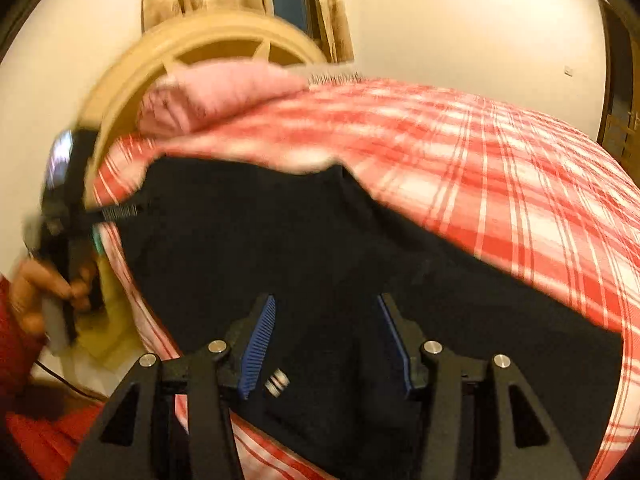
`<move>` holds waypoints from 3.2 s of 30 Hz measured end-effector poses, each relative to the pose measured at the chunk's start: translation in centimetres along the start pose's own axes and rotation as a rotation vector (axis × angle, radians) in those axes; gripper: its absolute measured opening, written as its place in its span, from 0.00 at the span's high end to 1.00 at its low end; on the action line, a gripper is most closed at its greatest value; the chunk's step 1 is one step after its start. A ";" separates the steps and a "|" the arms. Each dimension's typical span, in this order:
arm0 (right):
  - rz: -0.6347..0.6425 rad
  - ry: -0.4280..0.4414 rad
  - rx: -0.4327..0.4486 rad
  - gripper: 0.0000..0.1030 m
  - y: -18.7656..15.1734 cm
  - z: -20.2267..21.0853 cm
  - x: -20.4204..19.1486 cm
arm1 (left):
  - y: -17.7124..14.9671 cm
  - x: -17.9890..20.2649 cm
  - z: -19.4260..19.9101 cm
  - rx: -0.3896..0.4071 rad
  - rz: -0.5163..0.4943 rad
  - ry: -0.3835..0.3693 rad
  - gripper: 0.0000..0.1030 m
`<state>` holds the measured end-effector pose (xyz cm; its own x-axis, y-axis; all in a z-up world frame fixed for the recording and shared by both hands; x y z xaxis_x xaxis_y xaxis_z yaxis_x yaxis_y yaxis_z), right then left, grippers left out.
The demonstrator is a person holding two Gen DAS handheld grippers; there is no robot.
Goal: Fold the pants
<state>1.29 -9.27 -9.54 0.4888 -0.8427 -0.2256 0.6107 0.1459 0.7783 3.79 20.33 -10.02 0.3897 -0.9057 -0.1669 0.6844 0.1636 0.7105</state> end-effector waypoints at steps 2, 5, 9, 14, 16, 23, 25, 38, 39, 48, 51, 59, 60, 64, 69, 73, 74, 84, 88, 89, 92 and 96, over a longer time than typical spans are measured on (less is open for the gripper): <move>-0.006 0.013 0.028 0.48 1.2 0.3 -0.4 | 0.0 -2.1 -1.1 -0.029 0.065 0.046 0.00; -0.027 0.023 0.027 0.48 1.2 -0.3 -0.7 | -0.5 -4.2 -3.3 -0.114 0.168 0.070 0.00; -0.072 0.035 -0.015 0.48 -0.1 -1.3 -0.8 | -1.2 -4.5 -5.1 -0.169 0.216 0.070 0.00; -0.103 0.035 -0.025 0.48 -0.5 -1.6 -0.5 | -1.3 -4.1 -5.9 -0.189 0.222 0.056 0.00; -0.107 0.031 -0.021 0.48 -0.5 -1.5 -0.5 | -1.2 -4.0 -6.2 -0.193 0.230 0.049 0.00; -0.124 0.037 -0.033 0.48 -0.9 -1.9 -0.6 | -1.6 -4.5 -6.6 -0.221 0.285 0.003 0.00; -0.118 0.036 -0.034 0.48 -1.0 -1.9 -0.7 | -1.6 -4.5 -6.6 -0.222 0.287 0.001 0.00; -0.143 0.032 -0.036 0.48 -1.2 -2.1 -0.2 | -1.9 -4.7 -6.9 -0.246 0.333 -0.035 0.00; -0.142 0.032 -0.037 0.48 -1.2 -2.1 -0.2 | -2.1 -4.9 -7.1 -0.262 0.365 -0.070 0.02; -0.142 0.037 -0.032 0.48 -1.2 -2.0 -0.1 | -2.6 -9.0 -6.8 -0.258 0.682 -0.340 0.18; -0.149 0.046 -0.037 0.48 -1.3 -2.1 -0.1 | -3.5 -9.9 -6.5 -0.246 0.711 -0.320 0.18; -0.137 0.049 -0.040 0.48 -1.3 -2.0 -0.5 | -3.1 -6.9 -6.6 -0.247 0.604 -0.270 0.18; -0.137 0.049 -0.040 0.48 -1.3 -2.0 -0.5 | -2.9 -6.5 -6.6 -0.240 0.586 -0.248 0.18; -0.142 0.052 -0.038 0.48 -1.3 -1.9 -0.4 | -2.4 -5.7 -6.6 -0.215 0.496 -0.189 0.35; -0.157 0.032 -0.017 0.48 -1.2 -1.4 0.3 | -1.5 -6.1 -6.3 -0.190 0.476 -0.253 0.66; -0.239 -0.054 -0.007 0.48 -1.6 -0.7 3.1 | -0.9 -5.5 -4.2 -0.126 0.418 -0.210 0.68; -0.270 -0.069 -0.002 0.48 -1.8 -0.4 4.0 | -0.6 -5.2 -3.5 -0.096 0.393 -0.203 0.68; -0.504 -0.168 0.084 0.48 -3.8 3.5 10.8 | 3.0 4.4 8.1 0.260 0.006 -0.399 0.69; -0.543 -0.173 0.106 0.48 -4.4 4.4 11.8 | 1.6 9.3 12.2 0.338 -0.142 -0.541 0.69; -0.551 -0.179 0.119 0.48 -4.5 4.8 11.9 | 1.1 10.5 13.1 0.355 -0.184 -0.575 0.69; -0.588 -0.182 0.149 0.48 -4.8 5.7 12.8 | -1.2 14.2 15.6 0.377 -0.327 -0.674 0.69; -0.634 -0.189 0.163 0.48 -5.4 6.2 13.7 | -5.1 18.8 16.6 0.346 -0.500 -0.738 0.69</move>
<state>0.85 -24.83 -13.25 -0.0592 -0.8177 -0.5726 0.6342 -0.4738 0.6110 -2.57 -4.04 -5.45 -0.4664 -0.8768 -0.1168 0.4005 -0.3271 0.8559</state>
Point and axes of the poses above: each gripper's, at about its wrist camera, not at the fingertips, and z roughly against the way its jaws point, x to its right, y to its top, the point moved 6 cm from there along -z, roughly the way its jaws point, and after that the axes turned 12 degrees about y, right-handed, at the moved point
